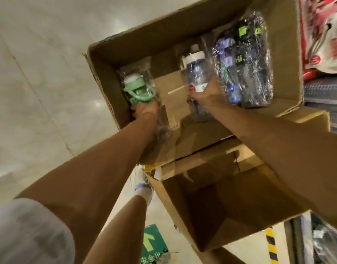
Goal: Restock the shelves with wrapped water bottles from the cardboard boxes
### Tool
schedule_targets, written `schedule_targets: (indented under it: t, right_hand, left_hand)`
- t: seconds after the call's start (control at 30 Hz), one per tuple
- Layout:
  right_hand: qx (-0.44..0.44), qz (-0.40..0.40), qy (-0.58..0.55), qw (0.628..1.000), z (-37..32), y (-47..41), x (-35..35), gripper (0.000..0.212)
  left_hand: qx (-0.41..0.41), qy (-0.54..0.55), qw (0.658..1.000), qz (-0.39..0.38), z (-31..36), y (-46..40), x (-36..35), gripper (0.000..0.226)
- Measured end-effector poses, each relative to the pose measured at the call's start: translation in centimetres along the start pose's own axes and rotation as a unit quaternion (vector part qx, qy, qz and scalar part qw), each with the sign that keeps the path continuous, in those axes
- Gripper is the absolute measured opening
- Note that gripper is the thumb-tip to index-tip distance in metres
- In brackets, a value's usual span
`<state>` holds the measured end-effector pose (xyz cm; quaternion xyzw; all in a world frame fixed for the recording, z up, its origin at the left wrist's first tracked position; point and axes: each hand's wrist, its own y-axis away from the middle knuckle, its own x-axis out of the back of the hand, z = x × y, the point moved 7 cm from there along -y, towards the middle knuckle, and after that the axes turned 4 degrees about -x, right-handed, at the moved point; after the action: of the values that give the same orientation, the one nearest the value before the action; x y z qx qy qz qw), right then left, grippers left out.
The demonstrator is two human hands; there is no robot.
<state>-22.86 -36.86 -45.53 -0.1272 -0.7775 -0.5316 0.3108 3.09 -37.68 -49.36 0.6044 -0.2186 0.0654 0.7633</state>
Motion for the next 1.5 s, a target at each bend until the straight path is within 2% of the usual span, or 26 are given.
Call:
schedule_targets:
  t: [0.1,0.23,0.33,0.43,0.53,0.63,0.7,0.77,0.83,0.93,1.0,1.17,1.3,1.4,1.5]
  right_hand:
    - [-0.002,0.030,-0.018,0.999,0.6,-1.0,-0.7,0.094]
    - [0.001,0.078,-0.015,0.997,0.7,-1.3,-1.3,0.099]
    - [-0.012,0.033,-0.011,0.999,0.8,-1.7,-1.1,0.099]
    - [-0.027,-0.023,-0.048,0.998,0.4,-1.1,0.2,0.102]
    - [-0.019,-0.052,-0.119,0.991,-0.3,1.7,1.8,0.095]
    - [-0.007,-0.058,-0.194,0.979,-2.1,6.5,4.4,0.090]
    - [0.010,-0.056,-0.242,0.969,-3.4,11.1,7.3,0.103]
    - [0.028,-0.058,-0.298,0.953,-4.2,15.7,11.0,0.108]
    - [0.038,-0.063,-0.335,0.939,-4.7,21.0,15.0,0.096]
    - [0.053,-0.051,-0.398,0.914,-5.1,29.7,22.7,0.092]
    - [0.055,-0.044,-0.420,0.905,-4.8,36.8,28.2,0.074]
    - [0.069,0.007,-0.465,0.883,-1.5,52.8,39.4,0.071]
    - [0.085,0.078,-0.508,0.854,1.5,63.9,47.4,0.086]
    - [0.126,0.139,-0.551,0.813,4.8,70.2,51.7,0.087]
    - [0.150,0.179,-0.578,0.782,8.4,77.0,54.0,0.084]
  left_hand:
    - [-0.017,-0.027,0.999,0.019,0.5,-0.5,-0.2,0.109]
    - [-0.037,-0.047,0.997,0.039,0.0,-2.0,-0.9,0.109]
    - [-0.046,-0.030,0.998,0.030,0.4,-1.5,-1.0,0.102]
    - [-0.070,0.012,0.997,0.011,1.2,0.2,-0.7,0.106]
    - [-0.080,0.061,0.994,-0.048,1.7,2.6,-0.2,0.104]
    - [-0.107,0.069,0.981,-0.148,2.6,7.6,0.7,0.082]
    - [-0.150,0.069,0.963,-0.216,3.9,12.6,2.0,0.063]
    - [-0.184,0.069,0.948,-0.250,5.1,18.1,3.9,0.061]
    - [-0.223,0.064,0.936,-0.263,6.6,23.8,6.3,0.070]
    - [-0.288,0.045,0.916,-0.277,8.7,34.4,10.1,0.060]
    - [-0.323,0.013,0.897,-0.301,9.1,42.0,12.4,0.055]
    - [-0.361,-0.054,0.867,-0.339,8.2,59.8,17.6,0.070]
    - [-0.377,-0.074,0.839,-0.384,7.0,73.1,19.3,0.084]
    - [-0.407,-0.091,0.801,-0.429,6.1,81.5,19.4,0.083]
    - [-0.454,-0.118,0.742,-0.480,4.4,88.5,19.1,0.063]
